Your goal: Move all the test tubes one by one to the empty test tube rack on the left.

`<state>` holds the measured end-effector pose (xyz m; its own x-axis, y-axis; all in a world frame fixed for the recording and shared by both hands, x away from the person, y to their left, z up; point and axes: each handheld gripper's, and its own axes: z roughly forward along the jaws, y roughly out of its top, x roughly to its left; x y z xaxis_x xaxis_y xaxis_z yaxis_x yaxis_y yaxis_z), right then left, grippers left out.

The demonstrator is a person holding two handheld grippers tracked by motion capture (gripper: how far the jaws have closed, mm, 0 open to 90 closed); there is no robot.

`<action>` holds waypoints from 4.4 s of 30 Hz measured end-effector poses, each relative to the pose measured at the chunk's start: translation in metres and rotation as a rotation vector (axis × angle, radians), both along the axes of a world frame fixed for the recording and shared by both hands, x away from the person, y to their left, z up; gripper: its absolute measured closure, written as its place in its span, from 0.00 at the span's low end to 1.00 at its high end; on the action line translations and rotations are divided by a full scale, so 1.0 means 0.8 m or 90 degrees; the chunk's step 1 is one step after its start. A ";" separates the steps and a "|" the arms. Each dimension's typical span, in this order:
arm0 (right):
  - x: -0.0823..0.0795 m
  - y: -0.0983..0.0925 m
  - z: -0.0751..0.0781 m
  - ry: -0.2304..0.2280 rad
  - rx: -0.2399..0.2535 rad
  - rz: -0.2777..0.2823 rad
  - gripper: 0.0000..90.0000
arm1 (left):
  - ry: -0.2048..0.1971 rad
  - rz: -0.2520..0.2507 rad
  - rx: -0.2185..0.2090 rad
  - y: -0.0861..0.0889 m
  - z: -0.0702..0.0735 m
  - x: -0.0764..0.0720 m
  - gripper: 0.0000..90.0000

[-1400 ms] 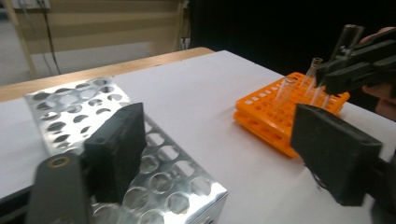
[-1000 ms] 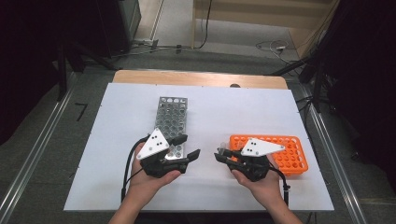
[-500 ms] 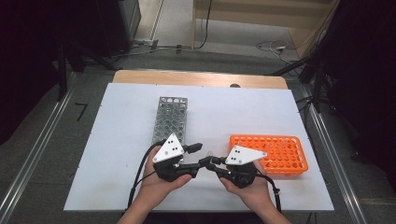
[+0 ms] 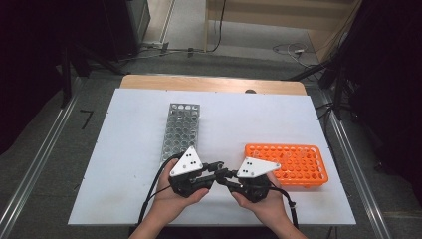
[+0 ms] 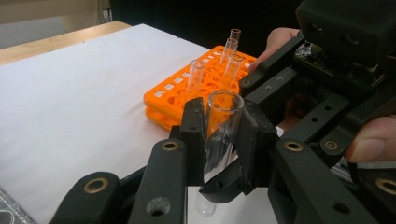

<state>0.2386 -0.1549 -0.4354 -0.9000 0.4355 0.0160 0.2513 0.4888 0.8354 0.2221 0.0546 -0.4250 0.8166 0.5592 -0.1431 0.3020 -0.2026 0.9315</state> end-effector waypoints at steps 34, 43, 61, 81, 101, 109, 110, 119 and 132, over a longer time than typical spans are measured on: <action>-0.028 -0.127 0.000 -0.004 0.077 -0.085 0.00 | -0.033 0.136 -0.050 0.065 0.053 0.065 0.85; -0.037 -0.164 -0.006 0.002 0.088 -0.109 0.00 | -0.039 0.167 -0.039 0.074 0.063 0.105 0.85; -0.030 -0.197 -0.011 0.001 0.099 -0.141 0.00 | -0.040 0.238 -0.037 0.082 0.068 0.187 0.85; -0.027 -0.203 -0.011 0.004 0.108 -0.149 0.00 | -0.010 0.307 -0.020 0.080 0.031 0.247 0.85; -0.026 -0.205 -0.012 0.008 0.113 -0.150 0.00 | 0.008 0.314 0.064 0.065 0.006 0.260 0.85; -0.027 -0.205 -0.012 0.007 0.113 -0.150 0.00 | 0.020 0.318 0.074 0.065 0.000 0.262 0.84; -0.026 -0.206 -0.012 0.006 0.112 -0.150 0.00 | 0.021 0.318 0.074 0.065 0.000 0.261 0.84; -0.026 -0.205 -0.013 0.005 0.111 -0.151 0.00 | 0.035 0.318 0.104 0.061 -0.006 0.262 0.84; -0.025 -0.203 -0.013 0.005 0.106 -0.147 0.00 | 0.072 0.318 0.102 0.063 -0.008 0.266 0.84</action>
<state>0.2183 -0.3174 -0.4459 -0.7769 0.6198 0.1106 0.3463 0.2740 0.8972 0.4346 0.1054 -0.4314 0.4304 0.8975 -0.0962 0.4951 -0.1456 0.8566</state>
